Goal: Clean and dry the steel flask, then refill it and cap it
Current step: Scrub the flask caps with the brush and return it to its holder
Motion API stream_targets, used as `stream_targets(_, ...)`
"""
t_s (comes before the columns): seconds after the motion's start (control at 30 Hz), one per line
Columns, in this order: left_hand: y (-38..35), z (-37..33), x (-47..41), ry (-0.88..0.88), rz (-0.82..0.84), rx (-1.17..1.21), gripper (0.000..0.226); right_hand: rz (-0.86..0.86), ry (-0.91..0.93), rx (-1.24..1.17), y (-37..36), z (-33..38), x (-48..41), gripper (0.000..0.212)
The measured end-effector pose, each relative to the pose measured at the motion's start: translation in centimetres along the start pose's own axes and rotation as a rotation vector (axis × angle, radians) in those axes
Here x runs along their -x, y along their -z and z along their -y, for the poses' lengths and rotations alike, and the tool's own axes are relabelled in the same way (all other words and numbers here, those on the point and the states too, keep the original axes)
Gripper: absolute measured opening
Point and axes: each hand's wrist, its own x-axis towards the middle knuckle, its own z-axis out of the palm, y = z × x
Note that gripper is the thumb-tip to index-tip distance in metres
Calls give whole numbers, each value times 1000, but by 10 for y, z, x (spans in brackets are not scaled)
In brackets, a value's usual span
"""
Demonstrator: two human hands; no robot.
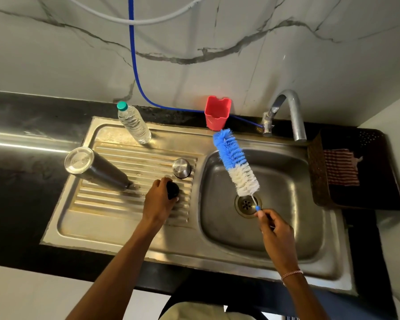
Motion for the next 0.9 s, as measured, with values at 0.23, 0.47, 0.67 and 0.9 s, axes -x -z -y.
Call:
stream_targets(0.23, -7, -12, 4, 0, 5, 0, 55, -17, -1, 15, 6, -8, 7, 17)
stream_targets(0.47, 0, -13, 4, 42, -21, -37, 92, -43, 27, 1, 10, -2, 6, 17)
stream_targets(0.67, 7, -21, 1, 0, -115, -37, 88, -71, 78, 67, 12, 6, -5, 13)
stream_targets(0.9, 13, -46, -16, -131, -171, -34, 81, -68, 340, 344, 38, 52, -45, 20)
